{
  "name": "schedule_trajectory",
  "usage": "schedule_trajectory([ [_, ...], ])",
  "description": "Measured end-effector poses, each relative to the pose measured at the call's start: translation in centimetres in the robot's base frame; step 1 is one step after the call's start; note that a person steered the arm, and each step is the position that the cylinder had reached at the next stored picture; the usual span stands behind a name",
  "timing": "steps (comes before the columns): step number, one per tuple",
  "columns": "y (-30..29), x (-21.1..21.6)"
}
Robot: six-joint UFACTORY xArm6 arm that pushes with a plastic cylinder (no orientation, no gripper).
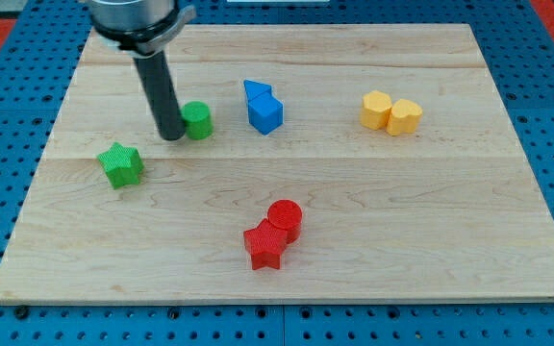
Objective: Move green star below the green circle
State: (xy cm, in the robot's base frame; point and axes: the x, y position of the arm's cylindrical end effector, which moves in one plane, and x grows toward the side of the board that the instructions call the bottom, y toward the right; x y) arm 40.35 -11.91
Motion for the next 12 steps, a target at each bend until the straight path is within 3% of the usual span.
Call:
schedule_trajectory([
  [1, 5.5, -0.8],
  [3, 3.2, 8.5],
  [4, -2.9, 8.7],
  [5, -3.6, 10.2],
  [6, -8.1, 10.0],
  [7, -10.9, 6.4],
  [8, -0.9, 4.2],
  [9, 3.1, 4.9],
  [10, 0.4, 10.0],
  [12, 8.7, 9.1],
])
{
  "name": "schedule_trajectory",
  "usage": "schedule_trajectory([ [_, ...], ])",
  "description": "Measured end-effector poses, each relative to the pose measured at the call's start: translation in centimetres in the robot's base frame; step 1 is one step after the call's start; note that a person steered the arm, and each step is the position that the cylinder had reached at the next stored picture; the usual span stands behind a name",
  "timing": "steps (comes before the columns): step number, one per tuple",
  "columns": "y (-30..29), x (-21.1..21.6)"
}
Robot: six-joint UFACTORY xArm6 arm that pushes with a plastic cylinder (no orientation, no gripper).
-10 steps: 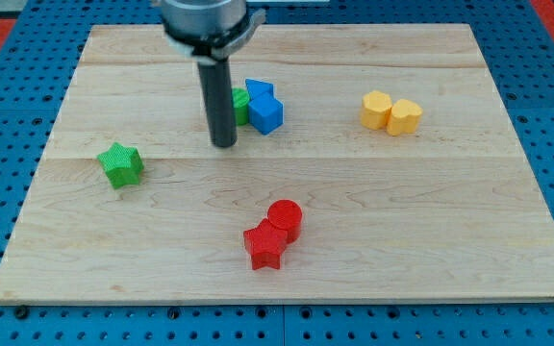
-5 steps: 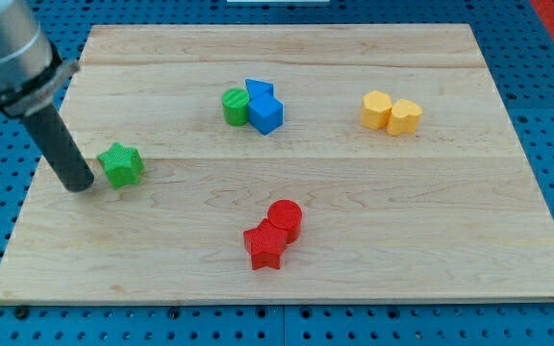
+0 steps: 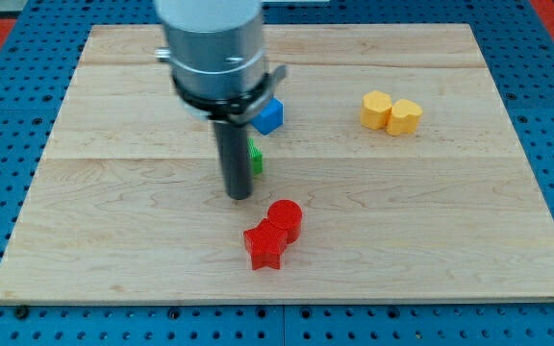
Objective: Move green star below the green circle
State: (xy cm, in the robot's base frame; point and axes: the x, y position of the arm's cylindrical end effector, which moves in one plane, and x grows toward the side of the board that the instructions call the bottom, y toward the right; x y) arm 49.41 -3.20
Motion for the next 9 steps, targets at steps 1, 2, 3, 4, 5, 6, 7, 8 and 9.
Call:
schedule_trajectory([
  [1, -0.3, -1.1],
  [2, -1.3, -4.1],
  [3, -1.3, -6.0],
  [4, -1.3, -5.3],
  [5, -4.0, -4.0],
  [6, -5.6, -4.1],
  [7, -4.4, -6.6],
  [8, -3.6, -5.8],
  [9, -11.0, -2.7],
])
